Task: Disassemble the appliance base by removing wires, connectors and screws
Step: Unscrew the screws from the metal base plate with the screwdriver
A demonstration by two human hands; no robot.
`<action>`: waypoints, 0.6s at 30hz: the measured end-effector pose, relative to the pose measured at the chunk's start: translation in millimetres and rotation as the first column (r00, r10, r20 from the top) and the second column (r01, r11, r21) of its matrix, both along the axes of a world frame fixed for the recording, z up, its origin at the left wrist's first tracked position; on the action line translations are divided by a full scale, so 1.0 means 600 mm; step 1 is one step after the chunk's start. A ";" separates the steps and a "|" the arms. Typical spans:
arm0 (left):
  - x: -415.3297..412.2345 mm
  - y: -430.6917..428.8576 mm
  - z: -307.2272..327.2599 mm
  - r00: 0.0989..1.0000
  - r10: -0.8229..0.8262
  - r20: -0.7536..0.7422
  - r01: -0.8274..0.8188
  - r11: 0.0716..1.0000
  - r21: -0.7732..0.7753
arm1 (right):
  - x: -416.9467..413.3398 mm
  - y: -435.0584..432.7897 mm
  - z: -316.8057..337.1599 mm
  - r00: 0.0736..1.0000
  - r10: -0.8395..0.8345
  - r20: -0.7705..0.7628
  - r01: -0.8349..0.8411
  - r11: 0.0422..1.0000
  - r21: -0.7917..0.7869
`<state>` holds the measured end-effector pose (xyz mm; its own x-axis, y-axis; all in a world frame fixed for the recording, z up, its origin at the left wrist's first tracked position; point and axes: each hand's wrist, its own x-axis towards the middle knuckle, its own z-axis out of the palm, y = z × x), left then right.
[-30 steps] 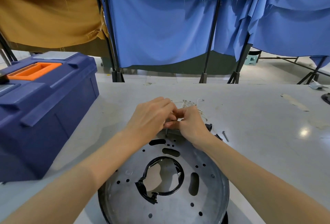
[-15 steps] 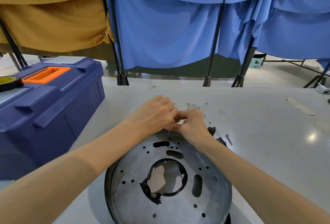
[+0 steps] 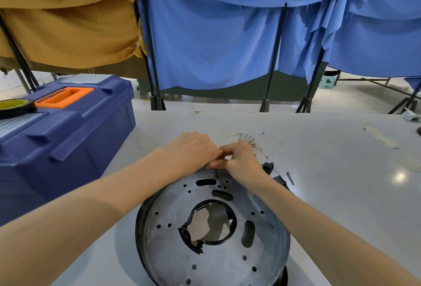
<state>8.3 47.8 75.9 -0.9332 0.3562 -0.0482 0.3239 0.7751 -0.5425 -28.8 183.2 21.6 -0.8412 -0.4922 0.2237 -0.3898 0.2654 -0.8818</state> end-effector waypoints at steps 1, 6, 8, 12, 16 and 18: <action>0.002 0.006 0.001 1.000 0.022 0.000 -0.022 1.000 0.017 | 0.000 0.001 0.002 1.000 0.001 0.006 -0.001 1.000 -0.019; 0.008 0.011 -0.008 0.998 0.046 -0.048 -0.042 0.996 0.080 | 0.001 0.003 0.003 1.000 -0.014 0.018 0.015 0.998 -0.059; 0.008 0.003 -0.010 0.995 -0.028 -0.097 0.036 0.996 0.085 | 0.000 0.003 0.002 0.999 -0.048 0.023 0.049 0.997 -0.056; 0.002 -0.017 -0.008 0.940 -0.257 -0.227 0.251 0.966 -0.057 | -0.005 0.005 0.000 0.996 -0.065 0.060 0.069 0.995 -0.073; -0.007 -0.018 0.005 0.973 -0.224 -0.062 0.225 0.974 0.021 | -0.005 0.000 -0.001 0.998 -0.050 0.047 0.052 0.998 -0.040; -0.009 -0.016 0.008 0.988 -0.156 0.000 0.155 0.983 0.098 | -0.006 0.001 -0.002 0.998 -0.032 0.048 0.033 0.999 -0.026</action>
